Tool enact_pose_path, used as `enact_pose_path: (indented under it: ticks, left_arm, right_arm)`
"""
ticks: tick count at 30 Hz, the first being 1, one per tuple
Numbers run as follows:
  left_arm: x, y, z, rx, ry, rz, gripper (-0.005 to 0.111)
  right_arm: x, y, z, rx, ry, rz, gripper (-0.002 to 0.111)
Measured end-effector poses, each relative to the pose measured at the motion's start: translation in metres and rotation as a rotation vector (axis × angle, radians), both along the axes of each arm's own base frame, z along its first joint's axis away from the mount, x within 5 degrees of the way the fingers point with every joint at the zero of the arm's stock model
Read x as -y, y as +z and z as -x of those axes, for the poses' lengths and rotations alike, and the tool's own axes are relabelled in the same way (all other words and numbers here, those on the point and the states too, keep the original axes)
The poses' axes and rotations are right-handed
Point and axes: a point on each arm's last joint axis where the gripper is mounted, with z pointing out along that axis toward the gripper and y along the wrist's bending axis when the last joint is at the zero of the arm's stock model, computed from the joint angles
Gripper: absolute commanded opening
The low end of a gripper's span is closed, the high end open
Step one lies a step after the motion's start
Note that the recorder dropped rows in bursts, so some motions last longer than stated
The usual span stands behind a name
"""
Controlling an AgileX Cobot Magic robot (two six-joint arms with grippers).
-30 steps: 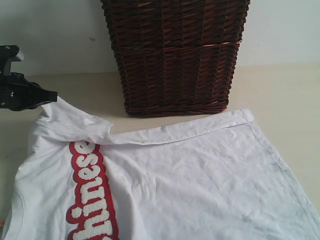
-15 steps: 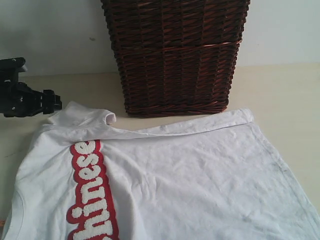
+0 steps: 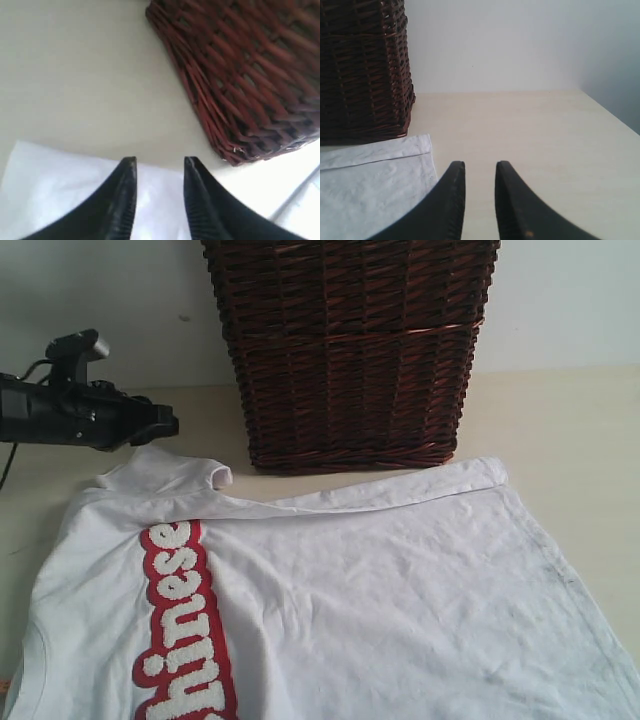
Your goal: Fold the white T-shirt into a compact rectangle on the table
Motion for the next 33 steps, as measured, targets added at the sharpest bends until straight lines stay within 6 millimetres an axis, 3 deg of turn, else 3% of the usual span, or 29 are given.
enact_pose_path:
  ticks: [4, 7, 15, 19, 24, 33]
  left_arm:
    - [0.01, -0.007, -0.008, 0.007, -0.043, -0.014, 0.053]
    - [0.017, -0.006, -0.014, 0.033, -0.102, -0.053, 0.054]
    - [0.021, -0.036, -0.012, -0.016, -0.181, -0.137, 0.053]
    - [0.019, -0.049, -0.011, -0.04, -0.183, -0.169, 0.038]
    - [0.016, -0.059, -0.012, -0.059, -0.162, -0.203, 0.0]
    - [0.011, -0.056, -0.02, -0.051, -0.067, -0.211, 0.0]
  right_arm:
    - [0.0, 0.0, 0.0, 0.0, 0.0, 0.0, 0.023]
    - [0.0, 0.0, 0.0, 0.0, 0.0, 0.0, 0.023]
    - [0.0, 0.0, 0.0, 0.0, 0.0, 0.0, 0.023]
    - [0.0, 0.0, 0.0, 0.0, 0.0, 0.0, 0.023]
    - [0.0, 0.0, 0.0, 0.0, 0.0, 0.0, 0.023]
    - [0.0, 0.0, 0.0, 0.0, 0.0, 0.0, 0.023]
